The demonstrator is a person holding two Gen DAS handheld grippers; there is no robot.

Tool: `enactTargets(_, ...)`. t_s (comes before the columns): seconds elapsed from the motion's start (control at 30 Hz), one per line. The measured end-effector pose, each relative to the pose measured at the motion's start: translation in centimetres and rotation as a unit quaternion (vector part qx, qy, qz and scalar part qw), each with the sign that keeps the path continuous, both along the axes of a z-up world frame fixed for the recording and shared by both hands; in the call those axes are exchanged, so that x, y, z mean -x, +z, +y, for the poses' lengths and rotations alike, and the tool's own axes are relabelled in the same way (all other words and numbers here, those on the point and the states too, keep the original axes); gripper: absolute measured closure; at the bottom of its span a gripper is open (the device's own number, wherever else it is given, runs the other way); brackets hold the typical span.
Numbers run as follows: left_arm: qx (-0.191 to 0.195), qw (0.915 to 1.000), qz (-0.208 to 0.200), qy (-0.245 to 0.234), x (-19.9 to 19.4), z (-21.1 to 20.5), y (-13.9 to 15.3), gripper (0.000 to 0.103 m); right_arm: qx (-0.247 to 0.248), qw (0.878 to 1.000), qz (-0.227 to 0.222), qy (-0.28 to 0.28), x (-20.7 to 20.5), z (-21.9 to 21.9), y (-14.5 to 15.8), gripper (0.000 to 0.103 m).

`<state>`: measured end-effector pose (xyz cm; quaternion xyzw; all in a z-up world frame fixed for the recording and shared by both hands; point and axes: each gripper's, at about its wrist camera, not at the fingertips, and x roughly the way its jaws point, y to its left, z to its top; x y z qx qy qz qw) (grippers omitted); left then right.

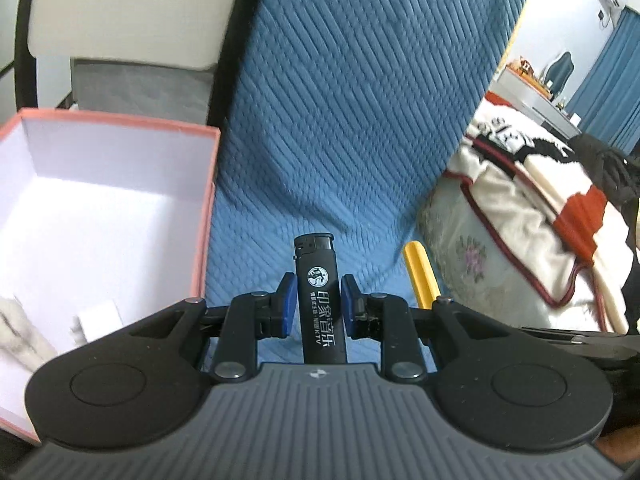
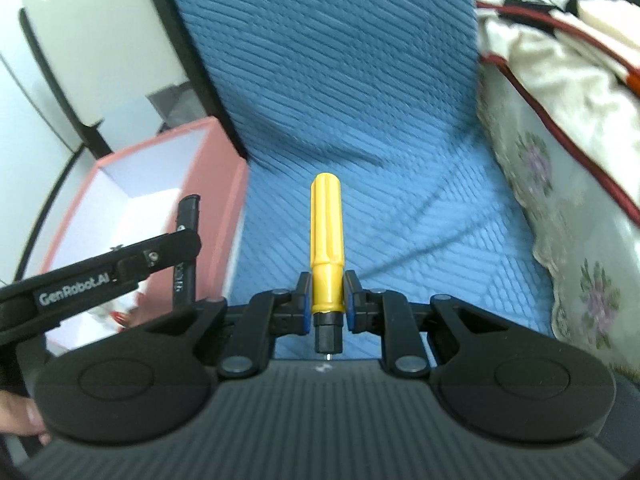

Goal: Organize rigid objects
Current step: 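Carry both items over the pink box, lower them in and open both grippers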

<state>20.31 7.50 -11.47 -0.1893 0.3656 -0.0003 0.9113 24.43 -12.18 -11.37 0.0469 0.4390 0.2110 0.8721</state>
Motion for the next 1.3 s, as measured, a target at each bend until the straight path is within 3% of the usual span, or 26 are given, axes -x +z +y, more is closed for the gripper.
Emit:
enactTargets(0.1, 0.005, 0.9999, -0.008, 0.005, 0.1, 1.4, 1.8, 0.076, 0.009, 1.0, -0.023, 0.012, 0.1, 1.4, 2.0, 0.083)
enactTargets(0.47, 0.003, 0.9988, -0.037, 0.034, 1.1, 7.6, 7.5, 0.076, -0.02, 0.998, -0.046, 0.05, -0.1, 6.6, 7.5, 0.083)
enactTargets(0.73, -0.002, 0.9969, -0.047, 0.063, 2.6, 12.5, 9.8, 0.076, -0.027, 0.994, -0.059, 0.09, 0.5, 12.2, 10.0, 0.083)
enactTargets(0.97, -0.006, 0.9953, -0.027, 0.093, 4.1, 17.2, 8.7, 0.076, -0.025, 0.991, -0.043, 0.125, 0.4, 17.2, 9.4, 0.083)
enactTargets(1.3, 0.009, 0.9931, 0.039, 0.11, 4.6, 21.4, 1.9, 0.076, -0.006, 0.99, 0.011, 0.14, -0.4, 22.2, 3.6, 0.083)
